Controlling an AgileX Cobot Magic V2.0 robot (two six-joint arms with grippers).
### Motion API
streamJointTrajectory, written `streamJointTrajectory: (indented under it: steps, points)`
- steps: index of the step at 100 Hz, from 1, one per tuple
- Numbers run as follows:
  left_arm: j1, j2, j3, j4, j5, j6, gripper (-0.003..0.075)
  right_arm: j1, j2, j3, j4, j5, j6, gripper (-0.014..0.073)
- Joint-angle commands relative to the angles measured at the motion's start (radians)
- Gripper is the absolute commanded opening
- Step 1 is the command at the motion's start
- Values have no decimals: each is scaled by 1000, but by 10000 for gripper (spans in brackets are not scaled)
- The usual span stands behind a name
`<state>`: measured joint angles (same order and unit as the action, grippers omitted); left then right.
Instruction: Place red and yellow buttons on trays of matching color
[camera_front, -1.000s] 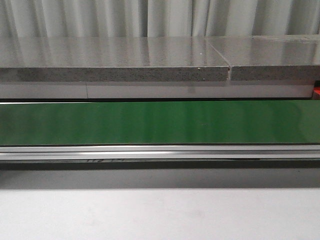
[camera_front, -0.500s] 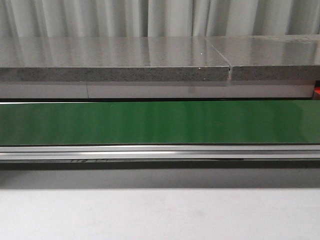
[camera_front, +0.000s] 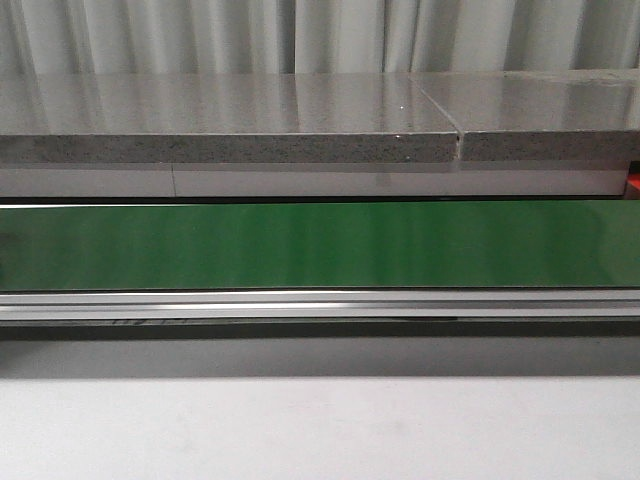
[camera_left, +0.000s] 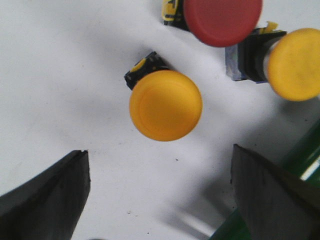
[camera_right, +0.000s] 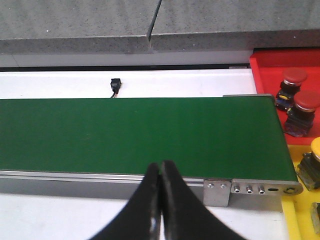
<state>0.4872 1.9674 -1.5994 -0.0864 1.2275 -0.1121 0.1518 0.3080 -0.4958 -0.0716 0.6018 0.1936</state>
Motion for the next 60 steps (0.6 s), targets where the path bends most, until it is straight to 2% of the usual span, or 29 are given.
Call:
streamJointTrajectory:
  steps: [1,36,48,60]
  points:
    - [3,-20,-29,-2,31,-13,564,0,7,-27,-14,-71,-7,-67]
    - [3,23,-29,-2,-102,-13,554,0,7,-27,-14,-71,-7,-67]
    - [3,23,-30,-2,-135,-13,449,0,7,-27,-14,-71,-7,-67]
    - [3,23,-31,-2,-152,-13,302,0,7,-27,-14,-71,-7,-67]
